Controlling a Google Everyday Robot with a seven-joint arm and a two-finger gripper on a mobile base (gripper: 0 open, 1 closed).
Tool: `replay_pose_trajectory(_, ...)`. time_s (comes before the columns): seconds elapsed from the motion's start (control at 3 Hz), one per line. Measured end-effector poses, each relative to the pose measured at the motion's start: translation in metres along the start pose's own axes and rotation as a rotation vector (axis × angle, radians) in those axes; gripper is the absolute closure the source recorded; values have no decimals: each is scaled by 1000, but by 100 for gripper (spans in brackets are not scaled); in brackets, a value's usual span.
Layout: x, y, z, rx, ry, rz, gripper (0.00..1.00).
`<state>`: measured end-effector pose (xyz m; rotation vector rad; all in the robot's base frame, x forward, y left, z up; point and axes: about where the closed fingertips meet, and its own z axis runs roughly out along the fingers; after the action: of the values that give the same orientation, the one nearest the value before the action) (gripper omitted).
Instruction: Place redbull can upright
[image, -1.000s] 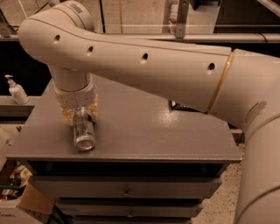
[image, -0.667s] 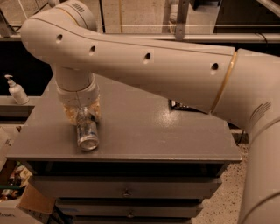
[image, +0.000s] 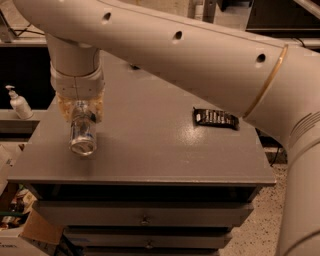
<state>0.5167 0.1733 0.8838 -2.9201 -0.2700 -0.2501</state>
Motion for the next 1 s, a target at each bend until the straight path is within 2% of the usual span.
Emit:
replay_pose_trajectory(0.33,0,0,1,-1,0,-1,100)
replay_pose_trajectory(1.0,23,46,-12,-44,108,76,100)
